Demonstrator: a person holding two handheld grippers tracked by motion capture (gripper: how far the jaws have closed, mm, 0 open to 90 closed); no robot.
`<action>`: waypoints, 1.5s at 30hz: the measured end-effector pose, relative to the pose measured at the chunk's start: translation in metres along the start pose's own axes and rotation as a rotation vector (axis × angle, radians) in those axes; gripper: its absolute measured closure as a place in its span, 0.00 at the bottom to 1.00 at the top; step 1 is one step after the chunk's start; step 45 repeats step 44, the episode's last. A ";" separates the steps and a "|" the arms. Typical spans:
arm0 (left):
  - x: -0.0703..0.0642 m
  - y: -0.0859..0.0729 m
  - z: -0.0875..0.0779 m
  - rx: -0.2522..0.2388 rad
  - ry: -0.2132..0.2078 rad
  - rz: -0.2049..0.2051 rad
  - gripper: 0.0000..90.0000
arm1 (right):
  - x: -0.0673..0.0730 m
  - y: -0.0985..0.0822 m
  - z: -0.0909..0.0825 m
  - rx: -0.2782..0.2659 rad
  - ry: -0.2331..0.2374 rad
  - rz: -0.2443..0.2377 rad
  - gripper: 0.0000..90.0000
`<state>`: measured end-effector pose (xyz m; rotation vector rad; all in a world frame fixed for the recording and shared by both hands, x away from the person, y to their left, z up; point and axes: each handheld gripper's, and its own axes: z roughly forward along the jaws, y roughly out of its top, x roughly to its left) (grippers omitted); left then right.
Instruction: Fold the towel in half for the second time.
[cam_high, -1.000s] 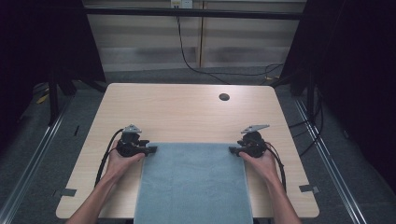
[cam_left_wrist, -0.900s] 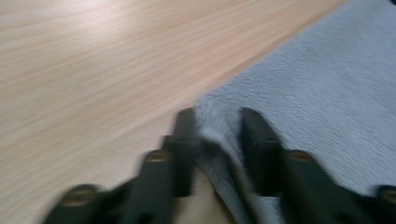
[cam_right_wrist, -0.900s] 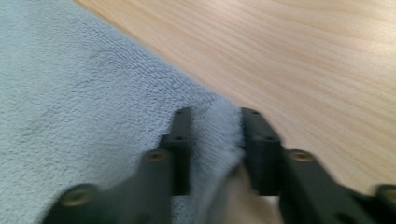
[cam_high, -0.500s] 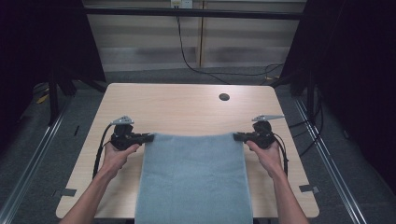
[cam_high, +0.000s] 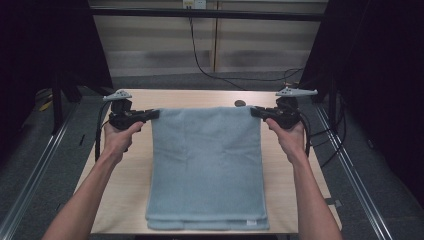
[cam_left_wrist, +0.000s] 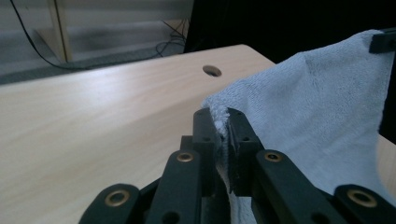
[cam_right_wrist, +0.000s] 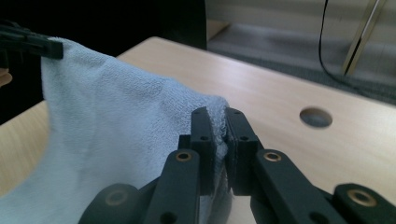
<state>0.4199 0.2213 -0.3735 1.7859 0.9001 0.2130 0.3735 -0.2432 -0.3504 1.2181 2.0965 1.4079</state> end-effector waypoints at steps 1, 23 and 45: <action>0.000 0.004 -0.003 -0.007 0.006 0.011 0.94 | 0.001 0.004 -0.002 -0.014 0.000 -0.013 0.93; -0.060 -0.070 -0.057 0.035 -0.102 0.184 0.94 | 0.048 -0.083 -0.060 0.014 0.068 -0.103 0.93; -0.054 -0.148 -0.062 0.074 -0.102 -0.014 0.54 | 0.060 -0.164 -0.078 0.028 0.082 0.030 0.62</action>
